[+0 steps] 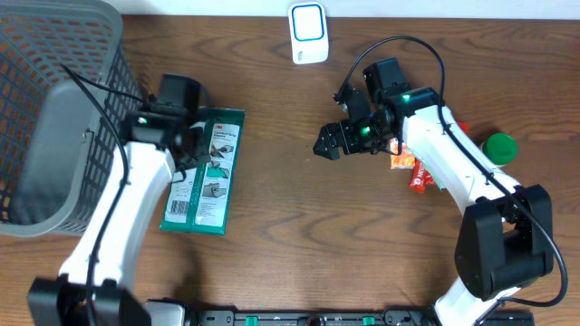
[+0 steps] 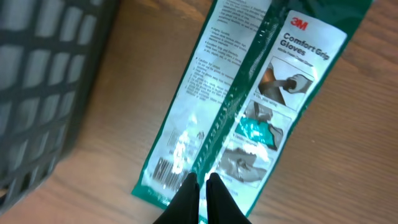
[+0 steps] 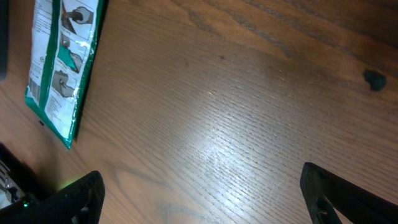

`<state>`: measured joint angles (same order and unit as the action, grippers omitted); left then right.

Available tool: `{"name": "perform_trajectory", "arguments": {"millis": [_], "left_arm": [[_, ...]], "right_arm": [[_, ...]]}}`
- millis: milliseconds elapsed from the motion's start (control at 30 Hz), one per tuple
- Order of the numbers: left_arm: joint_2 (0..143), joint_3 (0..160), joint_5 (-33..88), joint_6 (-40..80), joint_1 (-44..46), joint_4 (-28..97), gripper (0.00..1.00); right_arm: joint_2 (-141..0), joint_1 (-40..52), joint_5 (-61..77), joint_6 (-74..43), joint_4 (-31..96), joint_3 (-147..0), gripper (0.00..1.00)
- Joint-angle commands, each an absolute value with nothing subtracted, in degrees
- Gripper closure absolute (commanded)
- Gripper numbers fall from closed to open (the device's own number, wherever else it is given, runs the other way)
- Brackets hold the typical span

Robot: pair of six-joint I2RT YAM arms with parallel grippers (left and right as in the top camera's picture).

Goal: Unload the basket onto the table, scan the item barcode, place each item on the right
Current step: 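Reach both grippers to the green 3M wipes packet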

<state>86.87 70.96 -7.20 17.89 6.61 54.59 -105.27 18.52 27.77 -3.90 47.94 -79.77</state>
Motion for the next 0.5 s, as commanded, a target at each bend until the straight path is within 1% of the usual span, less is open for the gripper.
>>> {"name": "perform_trajectory", "arguments": {"millis": [0, 167, 467], "left_arm": [[91.77, 71.29, -0.86, 10.63, 1.8, 51.86, 0.92], [99.79, 71.29, -0.84, 9.85, -2.24, 47.51, 0.92], [110.19, 71.29, -1.02, 10.41, -2.72, 42.78, 0.92]], "right_arm": [[-104.79, 19.22, 28.03, -4.67, 47.53, -79.4, 0.05], [-105.3, 19.22, 27.92, -6.42, 47.22, -79.33, 0.05], [-105.34, 19.51, 27.92, -7.14, 45.3, -78.04, 0.05]]}}
